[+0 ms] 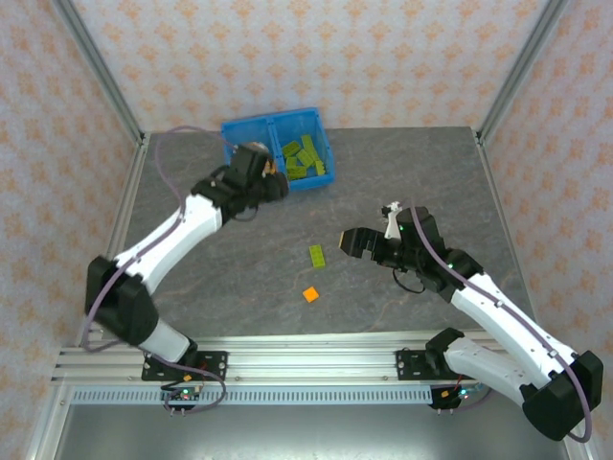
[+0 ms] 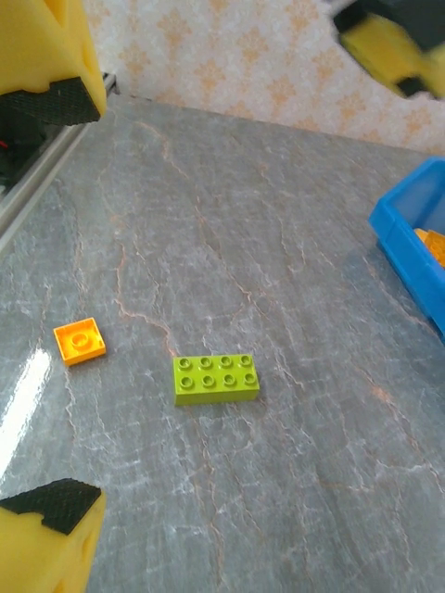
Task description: Sort the legos into containers by color
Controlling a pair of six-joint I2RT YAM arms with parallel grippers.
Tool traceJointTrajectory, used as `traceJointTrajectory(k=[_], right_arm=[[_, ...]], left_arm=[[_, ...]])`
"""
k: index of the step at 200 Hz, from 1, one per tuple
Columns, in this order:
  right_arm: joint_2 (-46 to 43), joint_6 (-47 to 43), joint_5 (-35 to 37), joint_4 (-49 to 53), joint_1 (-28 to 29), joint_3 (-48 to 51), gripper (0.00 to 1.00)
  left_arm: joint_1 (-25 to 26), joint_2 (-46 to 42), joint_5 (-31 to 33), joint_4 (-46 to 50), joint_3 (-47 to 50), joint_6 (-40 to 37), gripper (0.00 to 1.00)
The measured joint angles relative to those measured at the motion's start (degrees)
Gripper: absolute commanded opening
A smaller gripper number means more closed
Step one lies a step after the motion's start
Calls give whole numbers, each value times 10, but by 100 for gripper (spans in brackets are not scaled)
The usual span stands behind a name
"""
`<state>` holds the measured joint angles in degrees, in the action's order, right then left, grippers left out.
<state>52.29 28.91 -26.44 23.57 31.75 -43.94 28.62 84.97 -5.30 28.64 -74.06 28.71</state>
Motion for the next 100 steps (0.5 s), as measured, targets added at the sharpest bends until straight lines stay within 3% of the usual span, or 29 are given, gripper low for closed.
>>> traceJointTrajectory(k=[24, 54, 100], right_arm=[[1, -21, 17, 8, 0, -5, 99], [2, -53, 27, 26, -4, -21, 99], [1, -76, 31, 47, -12, -42, 99]], left_arm=[[103, -62, -26, 9, 79, -65, 59], [209, -57, -59, 27, 148, -150, 69], [278, -11, -84, 22, 192, -203, 76]])
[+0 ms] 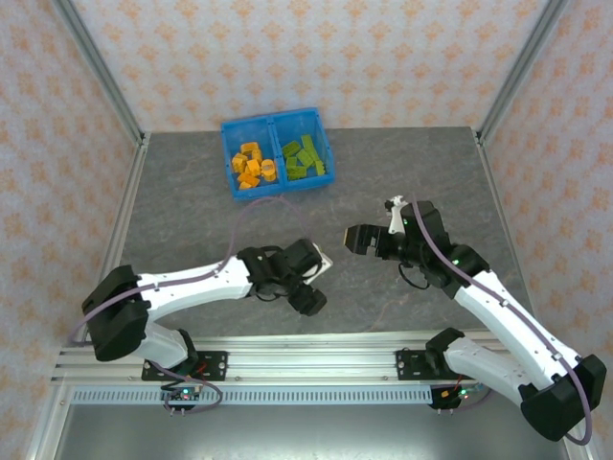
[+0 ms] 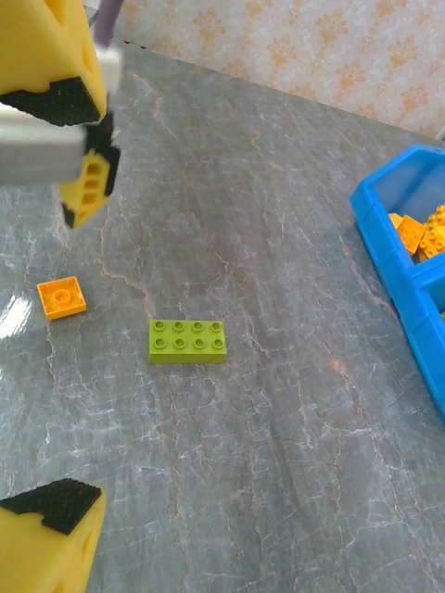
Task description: Sort the legos into containers by color
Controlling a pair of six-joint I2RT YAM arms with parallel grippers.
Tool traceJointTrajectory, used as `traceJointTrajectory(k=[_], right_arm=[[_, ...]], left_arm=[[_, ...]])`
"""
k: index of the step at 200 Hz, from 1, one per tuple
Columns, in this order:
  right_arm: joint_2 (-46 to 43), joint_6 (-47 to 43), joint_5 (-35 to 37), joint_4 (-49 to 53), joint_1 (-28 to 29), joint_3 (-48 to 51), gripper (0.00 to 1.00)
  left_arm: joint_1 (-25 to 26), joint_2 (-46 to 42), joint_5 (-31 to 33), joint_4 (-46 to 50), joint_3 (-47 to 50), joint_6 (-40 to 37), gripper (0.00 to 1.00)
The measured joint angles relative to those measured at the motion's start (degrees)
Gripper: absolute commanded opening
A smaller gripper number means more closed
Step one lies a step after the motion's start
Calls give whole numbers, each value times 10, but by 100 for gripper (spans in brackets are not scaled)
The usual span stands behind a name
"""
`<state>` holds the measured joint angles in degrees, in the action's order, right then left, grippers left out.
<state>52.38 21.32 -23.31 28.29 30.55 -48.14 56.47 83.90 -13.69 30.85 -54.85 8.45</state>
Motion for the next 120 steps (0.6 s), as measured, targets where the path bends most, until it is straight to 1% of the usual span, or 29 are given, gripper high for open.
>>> traceJointTrajectory(k=[29, 52, 94, 120], right_arm=[[-5, -2, 0, 11, 0, -1, 99], [-16, -1, 0, 13, -1, -1, 99], [-21, 1, 0, 13, -1, -1, 99], [-21, 1, 0, 13, -1, -1, 99]], left_arm=[[10, 52, -9, -18, -4, -20, 76], [10, 98, 9, -26, -5, -27, 74], [10, 129, 47, -50, -6, -33, 67], [10, 146, 63, -58, -6, -34, 65]])
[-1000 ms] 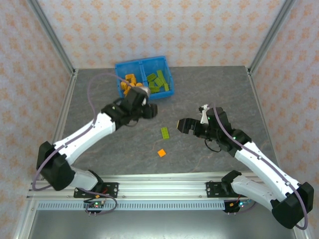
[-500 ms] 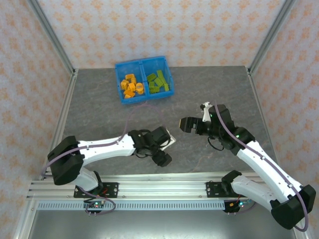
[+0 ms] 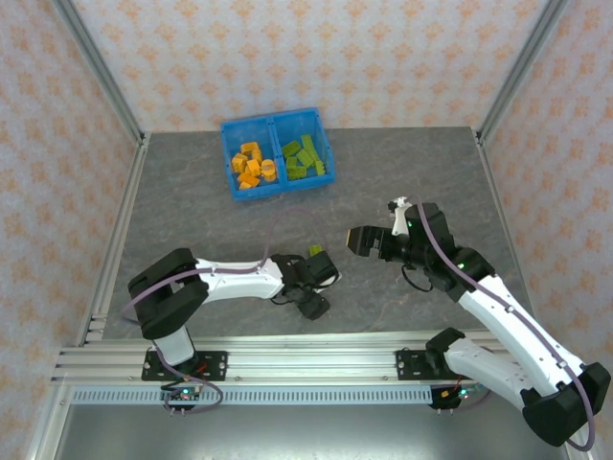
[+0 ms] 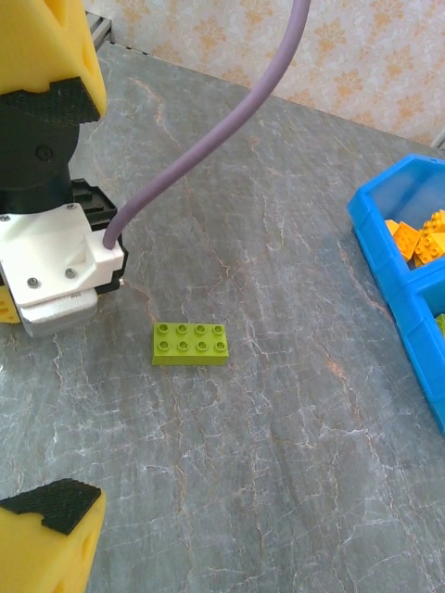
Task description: Sort the legos into containers by color
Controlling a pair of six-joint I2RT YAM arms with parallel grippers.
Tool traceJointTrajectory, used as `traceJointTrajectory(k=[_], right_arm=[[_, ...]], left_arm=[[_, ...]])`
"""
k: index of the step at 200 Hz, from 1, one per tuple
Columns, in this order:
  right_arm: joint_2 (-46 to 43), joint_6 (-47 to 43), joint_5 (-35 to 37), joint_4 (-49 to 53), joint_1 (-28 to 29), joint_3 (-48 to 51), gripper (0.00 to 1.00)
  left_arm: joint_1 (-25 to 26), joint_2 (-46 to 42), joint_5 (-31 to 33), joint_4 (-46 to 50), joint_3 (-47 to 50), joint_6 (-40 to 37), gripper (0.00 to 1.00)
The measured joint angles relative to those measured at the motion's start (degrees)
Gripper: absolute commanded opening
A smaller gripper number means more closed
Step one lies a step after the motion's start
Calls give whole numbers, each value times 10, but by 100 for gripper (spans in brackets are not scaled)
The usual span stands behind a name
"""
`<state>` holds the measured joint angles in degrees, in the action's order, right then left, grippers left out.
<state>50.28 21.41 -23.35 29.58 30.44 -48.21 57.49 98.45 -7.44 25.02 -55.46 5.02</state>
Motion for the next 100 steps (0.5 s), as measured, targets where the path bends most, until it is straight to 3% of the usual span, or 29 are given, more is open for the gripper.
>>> traceJointTrajectory(k=[100], right_arm=[[0, 6, 0, 0, 0, 1, 99]], left_arm=[[3, 8, 14, -17, -4, 16, 30]])
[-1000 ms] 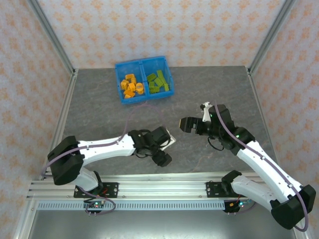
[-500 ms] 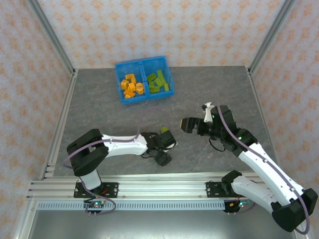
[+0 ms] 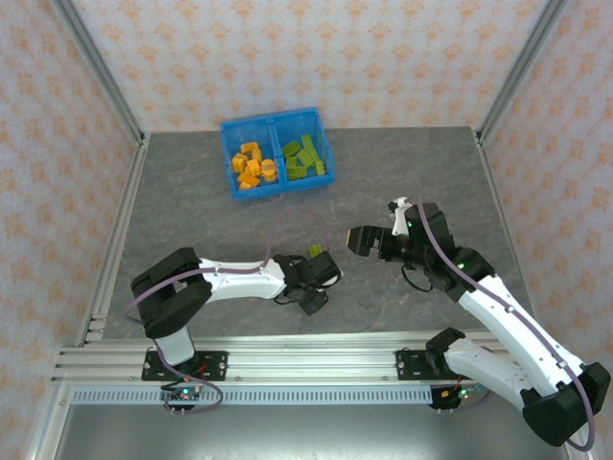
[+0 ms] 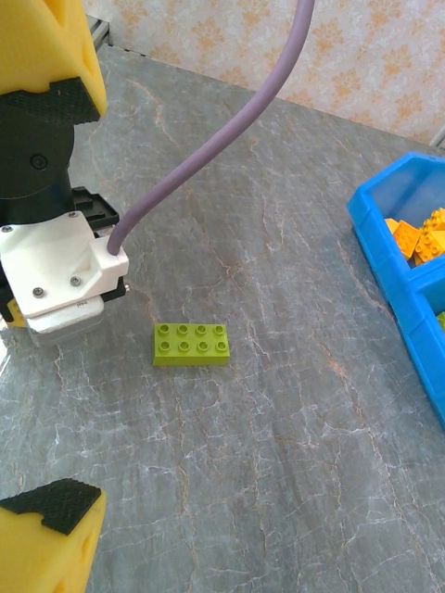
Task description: Sort the legos into containers by color
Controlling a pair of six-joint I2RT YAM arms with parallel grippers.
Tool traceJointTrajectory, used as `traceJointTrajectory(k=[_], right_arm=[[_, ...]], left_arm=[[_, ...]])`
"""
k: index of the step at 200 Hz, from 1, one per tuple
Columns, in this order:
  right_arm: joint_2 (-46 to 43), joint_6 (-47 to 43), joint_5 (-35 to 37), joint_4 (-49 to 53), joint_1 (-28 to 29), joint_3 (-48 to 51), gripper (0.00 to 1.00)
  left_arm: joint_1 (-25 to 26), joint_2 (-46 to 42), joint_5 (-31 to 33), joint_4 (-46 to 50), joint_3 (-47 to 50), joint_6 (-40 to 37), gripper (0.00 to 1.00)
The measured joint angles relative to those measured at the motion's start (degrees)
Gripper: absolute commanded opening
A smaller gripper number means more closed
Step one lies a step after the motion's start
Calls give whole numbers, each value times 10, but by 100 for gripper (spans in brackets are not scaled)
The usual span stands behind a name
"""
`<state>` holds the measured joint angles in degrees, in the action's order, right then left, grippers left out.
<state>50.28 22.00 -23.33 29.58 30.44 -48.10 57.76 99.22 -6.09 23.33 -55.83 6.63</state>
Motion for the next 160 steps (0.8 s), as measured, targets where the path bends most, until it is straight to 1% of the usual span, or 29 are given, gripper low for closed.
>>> traceJointTrajectory(k=[13, 17, 27, 48, 55, 63, 77, 102, 110, 133, 160], right_arm=[[0, 0, 0, 0, 0, 0, 99], [0, 0, 0, 0, 0, 0, 99], [0, 0, 0, 0, 0, 0, 99], [0, 0, 0, 0, 0, 0, 99], [0, 0, 0, 0, 0, 0, 99], [0, 0, 0, 0, 0, 0, 99], [-3, 0, 0, 1, 0, 0, 99], [-6, 0, 0, 2, 0, 0, 99], [-6, 0, 0, 2, 0, 0, 99], [-6, 0, 0, 4, 0, 0, 99], [-6, 0, 0, 4, 0, 0, 99]], left_arm=[[0, -1, 2, 0, 0, 3, 31], [0, -1, 2, 0, 1, 4, 33], [0, -3, 5, 0, 1, 7, 44], [0, -8, 13, 4, 2, 15, 57], [0, -10, 16, 7, 3, 19, 60], [0, -13, 20, 11, 3, 24, 61], [0, -17, 24, 15, 7, 29, 60], [0, -19, 19, 13, 21, 44, 53], [0, -20, 16, 13, 23, 49, 50], [0, -26, 8, 6, 32, 69, 38], [0, -30, 8, 5, 35, 80, 35]])
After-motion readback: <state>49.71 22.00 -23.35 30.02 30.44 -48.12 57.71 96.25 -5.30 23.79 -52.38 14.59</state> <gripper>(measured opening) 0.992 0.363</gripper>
